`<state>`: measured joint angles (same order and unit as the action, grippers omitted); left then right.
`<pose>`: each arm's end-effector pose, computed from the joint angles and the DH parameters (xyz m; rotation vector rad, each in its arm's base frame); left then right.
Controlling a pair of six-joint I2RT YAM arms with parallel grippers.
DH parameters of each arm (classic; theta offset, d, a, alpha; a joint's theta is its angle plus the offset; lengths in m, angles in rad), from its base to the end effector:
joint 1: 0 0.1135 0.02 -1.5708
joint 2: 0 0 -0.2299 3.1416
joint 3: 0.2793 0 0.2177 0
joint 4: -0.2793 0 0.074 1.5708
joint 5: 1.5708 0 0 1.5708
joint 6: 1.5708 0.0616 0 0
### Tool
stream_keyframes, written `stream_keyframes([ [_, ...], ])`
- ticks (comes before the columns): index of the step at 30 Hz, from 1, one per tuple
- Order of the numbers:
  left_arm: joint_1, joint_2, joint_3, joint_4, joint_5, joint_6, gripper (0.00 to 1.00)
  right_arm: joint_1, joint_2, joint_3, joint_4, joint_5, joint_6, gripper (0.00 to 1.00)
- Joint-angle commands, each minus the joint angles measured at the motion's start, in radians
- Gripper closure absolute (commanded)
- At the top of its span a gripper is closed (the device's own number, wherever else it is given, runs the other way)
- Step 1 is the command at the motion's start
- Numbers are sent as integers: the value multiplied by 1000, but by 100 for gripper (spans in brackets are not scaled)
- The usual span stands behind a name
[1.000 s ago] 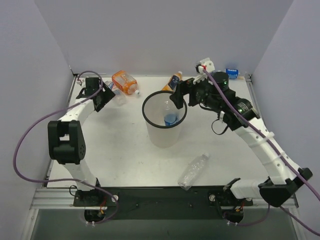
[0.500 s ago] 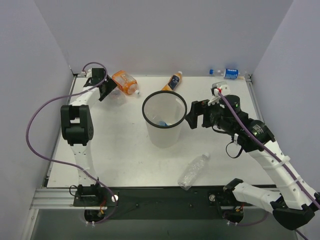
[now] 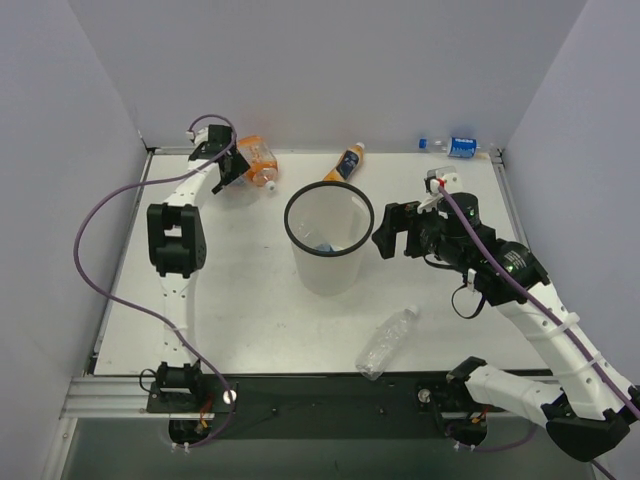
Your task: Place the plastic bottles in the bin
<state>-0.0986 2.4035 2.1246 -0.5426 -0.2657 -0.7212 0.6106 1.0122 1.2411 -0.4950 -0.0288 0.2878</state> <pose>0.4978 -0.0330 0.1706 -0.8386 2.2025 -0.0804 0.1785 0.1271 0.3787 -0.3238 1.8595 0.6506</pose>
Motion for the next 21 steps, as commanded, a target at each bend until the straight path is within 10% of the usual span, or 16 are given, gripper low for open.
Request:
stream_keyframes([
  [1, 5, 26, 44, -108, -63, 17, 14, 8, 5, 0, -2, 26, 13, 11],
  [11, -3, -1, 49, -128, -64, 63, 46, 8, 20, 3, -2, 17, 5, 11],
  [21, -16, -375, -311, 21, 115, 98, 69, -38, 31, -32, -8, 58, 48, 11],
])
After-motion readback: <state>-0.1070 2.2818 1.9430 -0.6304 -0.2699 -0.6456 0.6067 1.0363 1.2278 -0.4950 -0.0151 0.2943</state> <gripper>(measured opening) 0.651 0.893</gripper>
